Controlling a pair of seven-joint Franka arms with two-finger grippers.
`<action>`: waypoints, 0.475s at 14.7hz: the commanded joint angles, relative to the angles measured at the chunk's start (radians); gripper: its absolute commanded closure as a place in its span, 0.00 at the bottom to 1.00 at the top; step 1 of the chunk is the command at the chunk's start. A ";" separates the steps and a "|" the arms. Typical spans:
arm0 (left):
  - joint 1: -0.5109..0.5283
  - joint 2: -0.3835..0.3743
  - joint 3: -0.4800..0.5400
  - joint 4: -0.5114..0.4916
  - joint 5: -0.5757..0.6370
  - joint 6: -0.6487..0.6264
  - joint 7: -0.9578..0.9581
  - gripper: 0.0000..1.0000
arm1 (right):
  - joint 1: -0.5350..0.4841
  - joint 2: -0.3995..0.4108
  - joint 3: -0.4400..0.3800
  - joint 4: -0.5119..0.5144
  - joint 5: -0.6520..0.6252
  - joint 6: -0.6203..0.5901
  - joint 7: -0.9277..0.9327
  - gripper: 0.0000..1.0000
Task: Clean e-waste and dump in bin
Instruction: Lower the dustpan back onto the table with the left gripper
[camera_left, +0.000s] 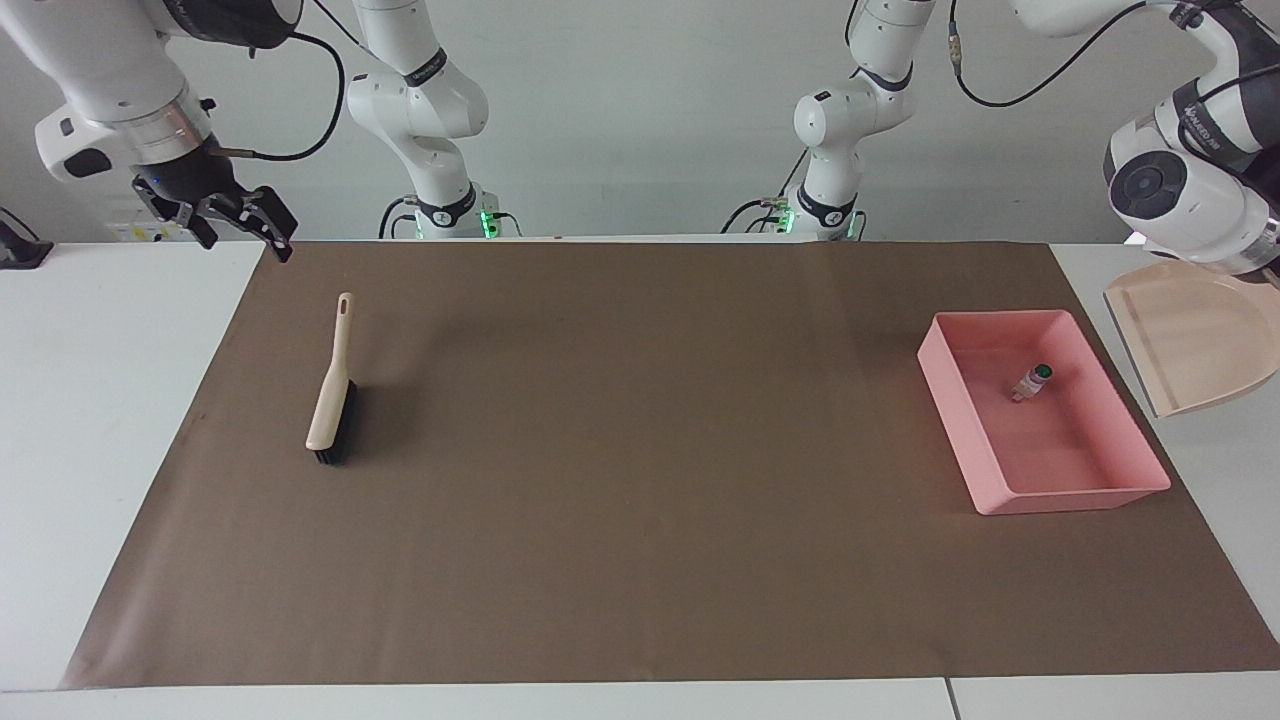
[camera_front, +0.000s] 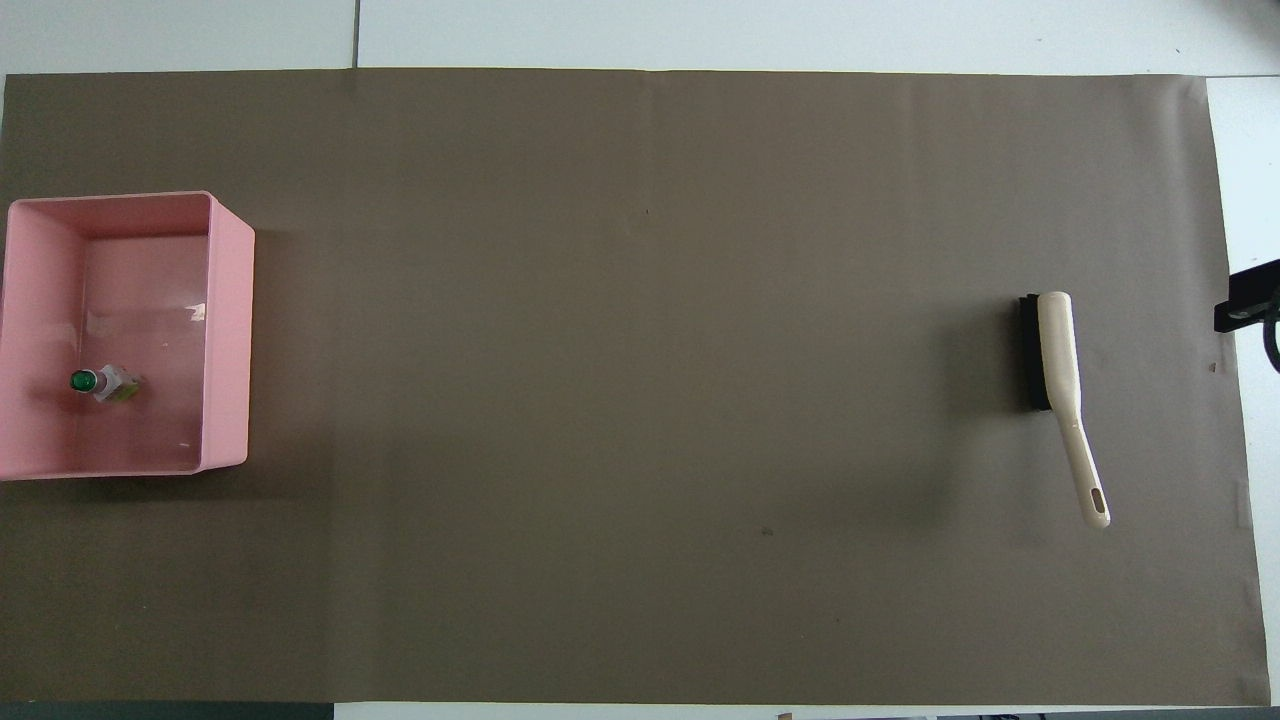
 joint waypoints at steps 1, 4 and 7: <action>-0.075 -0.045 0.003 -0.032 -0.125 -0.081 0.014 1.00 | -0.010 -0.011 0.009 -0.048 0.002 0.033 0.004 0.01; -0.161 -0.068 0.003 -0.062 -0.241 -0.158 0.014 1.00 | -0.001 -0.013 0.012 -0.045 -0.006 0.045 -0.013 0.01; -0.250 -0.108 0.003 -0.150 -0.393 -0.158 0.000 1.00 | 0.014 -0.008 0.015 -0.023 -0.012 0.033 -0.021 0.01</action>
